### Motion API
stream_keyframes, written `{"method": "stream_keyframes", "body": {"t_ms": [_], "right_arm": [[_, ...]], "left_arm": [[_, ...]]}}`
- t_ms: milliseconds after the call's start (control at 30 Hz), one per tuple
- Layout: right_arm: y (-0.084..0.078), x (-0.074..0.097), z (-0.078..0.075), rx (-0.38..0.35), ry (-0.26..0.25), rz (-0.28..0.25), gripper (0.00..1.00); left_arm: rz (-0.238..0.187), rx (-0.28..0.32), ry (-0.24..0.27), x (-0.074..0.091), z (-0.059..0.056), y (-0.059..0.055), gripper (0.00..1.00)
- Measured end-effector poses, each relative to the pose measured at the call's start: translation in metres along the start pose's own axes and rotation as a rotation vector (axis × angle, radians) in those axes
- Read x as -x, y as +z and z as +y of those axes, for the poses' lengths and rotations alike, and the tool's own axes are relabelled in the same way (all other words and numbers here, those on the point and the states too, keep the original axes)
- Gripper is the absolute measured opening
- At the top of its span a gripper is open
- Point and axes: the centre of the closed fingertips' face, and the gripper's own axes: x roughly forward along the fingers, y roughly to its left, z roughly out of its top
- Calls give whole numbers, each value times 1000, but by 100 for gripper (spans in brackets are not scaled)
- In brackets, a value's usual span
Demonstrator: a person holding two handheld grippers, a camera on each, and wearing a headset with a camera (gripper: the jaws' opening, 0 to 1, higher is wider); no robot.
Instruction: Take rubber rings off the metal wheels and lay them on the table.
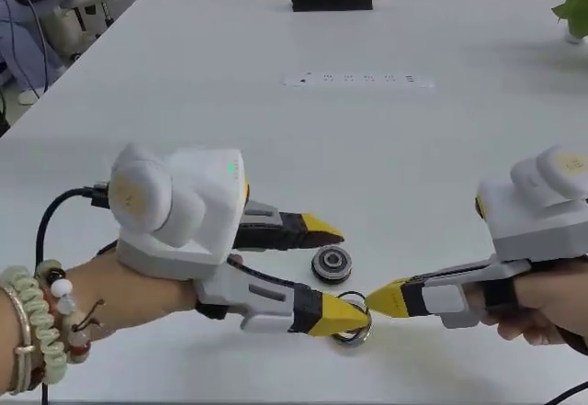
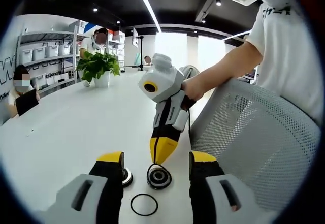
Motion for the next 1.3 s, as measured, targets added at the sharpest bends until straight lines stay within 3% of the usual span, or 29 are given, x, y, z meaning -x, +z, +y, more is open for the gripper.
{"method": "stream_keyframes", "body": {"t_ms": [100,233,467,867,1067,1167,1300], "right_arm": [[2,1,2,11,5,-4,0],[5,4,3,4,11,-22,0],[17,14,2,-19,11,-84,0],[34,29,0,-25,-2,-176,0],[38,30,2,-23,0,-194,0],[41,31,3,-20,3,-204,0],[44,33,4,-20,6,-217,0]], "left_arm": [[-18,21,13,11,2,5,56],[-4,-19,41,25,6,6,64],[-23,-28,107,55,13,13,74],[29,-38,188,90,12,-9,86],[23,-8,226,103,12,-17,92],[-4,22,237,106,11,-18,97],[0,28,246,109,8,-24,99]]}}
